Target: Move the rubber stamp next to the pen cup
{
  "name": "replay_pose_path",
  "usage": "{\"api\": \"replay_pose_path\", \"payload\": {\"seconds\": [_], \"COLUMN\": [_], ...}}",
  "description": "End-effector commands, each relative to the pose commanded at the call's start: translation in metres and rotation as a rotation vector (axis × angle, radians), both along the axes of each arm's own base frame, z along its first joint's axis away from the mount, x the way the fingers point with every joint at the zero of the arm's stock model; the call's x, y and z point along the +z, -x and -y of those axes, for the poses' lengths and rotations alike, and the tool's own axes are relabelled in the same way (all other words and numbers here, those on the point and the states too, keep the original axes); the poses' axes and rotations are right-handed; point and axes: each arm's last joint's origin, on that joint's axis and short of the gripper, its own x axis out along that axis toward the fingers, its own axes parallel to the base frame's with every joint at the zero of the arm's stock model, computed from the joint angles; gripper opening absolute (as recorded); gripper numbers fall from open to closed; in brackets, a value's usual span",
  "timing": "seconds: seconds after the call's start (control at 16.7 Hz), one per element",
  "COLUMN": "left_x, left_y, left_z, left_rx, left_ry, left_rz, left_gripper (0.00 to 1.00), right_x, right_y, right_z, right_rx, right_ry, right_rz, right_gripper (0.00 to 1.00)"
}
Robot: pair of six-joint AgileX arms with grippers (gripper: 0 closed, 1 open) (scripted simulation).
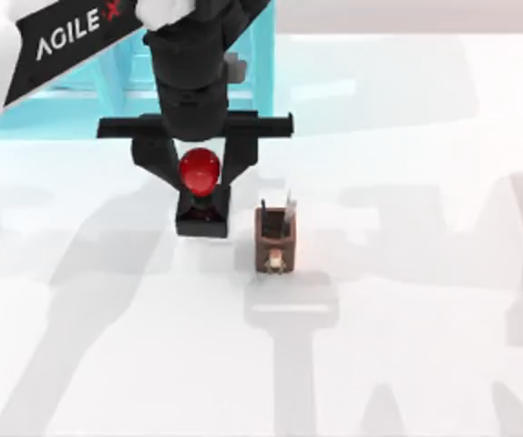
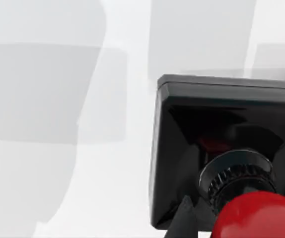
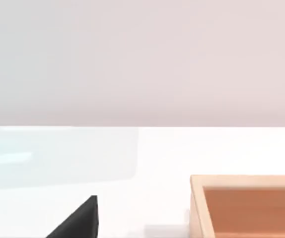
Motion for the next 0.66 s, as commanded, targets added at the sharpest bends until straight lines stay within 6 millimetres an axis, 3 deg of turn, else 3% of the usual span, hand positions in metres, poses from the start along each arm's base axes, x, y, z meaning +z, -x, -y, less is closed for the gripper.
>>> {"api": "replay_pose_path", "payload": {"seconds": [0.3,0.66], "left_x": [0.0,0.0], "left_y": [0.0,0.0], "left_z": [0.0,0.0], "left_rx": [0.0,0.0], "left_ry": [0.0,0.0], "left_rz": [0.0,0.0], "left_gripper": [0.98,1.0], "right_x": [0.0,0.0], "right_y": [0.0,0.0], "right_z": [0.0,0.0], "right_rx": [0.0,0.0], "right_ry": [0.0,0.0], "right_rz": [0.0,0.0], "right_gripper": [1.0,1.0]}}
